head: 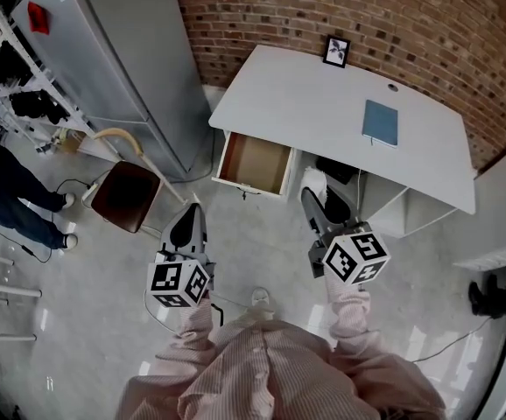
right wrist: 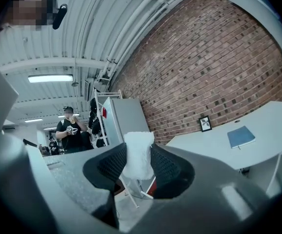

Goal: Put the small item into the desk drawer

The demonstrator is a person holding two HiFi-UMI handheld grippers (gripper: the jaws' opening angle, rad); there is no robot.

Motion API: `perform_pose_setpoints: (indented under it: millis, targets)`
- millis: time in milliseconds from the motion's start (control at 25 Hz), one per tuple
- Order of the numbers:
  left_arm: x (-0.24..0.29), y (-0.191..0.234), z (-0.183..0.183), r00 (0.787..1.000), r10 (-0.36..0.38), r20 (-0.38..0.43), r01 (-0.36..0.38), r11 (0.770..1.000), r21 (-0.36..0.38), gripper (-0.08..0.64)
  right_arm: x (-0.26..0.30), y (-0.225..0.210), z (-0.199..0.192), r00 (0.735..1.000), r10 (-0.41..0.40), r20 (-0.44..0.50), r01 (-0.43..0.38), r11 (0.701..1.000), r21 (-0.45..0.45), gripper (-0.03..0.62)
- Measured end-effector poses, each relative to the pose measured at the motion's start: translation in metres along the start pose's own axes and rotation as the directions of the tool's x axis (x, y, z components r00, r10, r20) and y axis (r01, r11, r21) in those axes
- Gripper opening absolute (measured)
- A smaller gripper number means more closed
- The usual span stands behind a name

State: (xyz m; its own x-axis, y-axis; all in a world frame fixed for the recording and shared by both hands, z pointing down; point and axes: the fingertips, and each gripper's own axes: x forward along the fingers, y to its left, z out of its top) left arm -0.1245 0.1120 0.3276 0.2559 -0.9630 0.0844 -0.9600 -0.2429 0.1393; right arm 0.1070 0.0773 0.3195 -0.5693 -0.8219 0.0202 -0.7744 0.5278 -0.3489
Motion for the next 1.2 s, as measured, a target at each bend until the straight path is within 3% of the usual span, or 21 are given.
perform_pose_setpoints:
  millis: [240,560,880,1200]
  targets:
    - [0.043,0.035,0.004,0.999,-0.035,-0.003,0.035,0.999,-0.026,0.0,0.046,-0.005,-0.001,1.0,-0.03,-0.004,0.03,1.0,-0.009,0.158]
    - [0.079,0.052,-0.001,0.997,-0.07,-0.026,0.068,0.996,-0.052,0.0,0.08,-0.016,-0.001,0.998,-0.052,-0.017,0.052,0.999,-0.003,0.158]
    - [0.119,0.075,-0.022,0.996,-0.063,-0.065,0.057,0.995,-0.088,0.0,0.127,-0.039,-0.021,0.996,-0.054,-0.074,0.055,0.998,0.006,0.158]
    - [0.187,0.113,-0.04,0.989,-0.047,-0.137,0.032,0.993,-0.112,0.0,0.208,-0.073,-0.038,0.989,-0.04,-0.144,0.045,0.999,0.029,0.158]
